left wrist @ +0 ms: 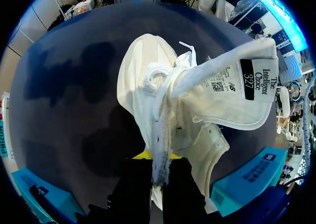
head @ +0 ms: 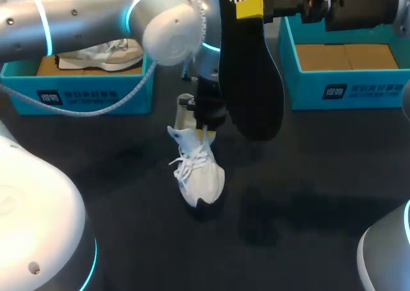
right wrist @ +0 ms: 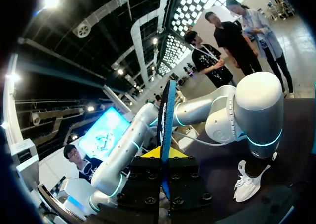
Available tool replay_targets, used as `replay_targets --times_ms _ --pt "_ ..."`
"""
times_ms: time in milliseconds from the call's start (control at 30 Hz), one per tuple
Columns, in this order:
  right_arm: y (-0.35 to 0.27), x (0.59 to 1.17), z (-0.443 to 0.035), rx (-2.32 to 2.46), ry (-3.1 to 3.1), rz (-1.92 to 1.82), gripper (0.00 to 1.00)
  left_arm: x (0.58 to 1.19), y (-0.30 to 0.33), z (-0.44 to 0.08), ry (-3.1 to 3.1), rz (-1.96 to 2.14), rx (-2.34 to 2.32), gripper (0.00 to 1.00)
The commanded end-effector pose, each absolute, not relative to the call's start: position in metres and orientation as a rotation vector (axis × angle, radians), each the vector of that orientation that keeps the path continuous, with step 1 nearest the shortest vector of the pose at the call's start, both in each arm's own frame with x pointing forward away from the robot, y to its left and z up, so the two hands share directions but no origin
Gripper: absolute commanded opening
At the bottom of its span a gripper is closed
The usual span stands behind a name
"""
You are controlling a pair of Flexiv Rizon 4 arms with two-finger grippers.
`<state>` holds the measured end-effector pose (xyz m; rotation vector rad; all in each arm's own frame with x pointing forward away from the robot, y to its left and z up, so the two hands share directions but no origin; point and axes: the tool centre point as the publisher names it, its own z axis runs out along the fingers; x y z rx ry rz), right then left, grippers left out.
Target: Take the shoe out of the shoebox, open the shoe tongue, remove and reinsert the insole, then place the shoe into the shoebox
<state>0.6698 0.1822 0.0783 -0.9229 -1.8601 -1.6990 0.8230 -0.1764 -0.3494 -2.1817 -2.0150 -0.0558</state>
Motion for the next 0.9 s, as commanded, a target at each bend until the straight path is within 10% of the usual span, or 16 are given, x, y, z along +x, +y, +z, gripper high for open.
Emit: replay_targets --times_ms 33,900 --pt "0.186 0.672 0.078 -0.924 -1.861 -1.697 0.00 0.829 -0.190 -0.353 -1.976 -0.120 -2.156 0.00" --pt "0.186 0.672 0.078 -0.924 -1.861 -1.697 0.00 0.821 -0.179 -0.360 -1.960 -0.123 -2.118 0.00"
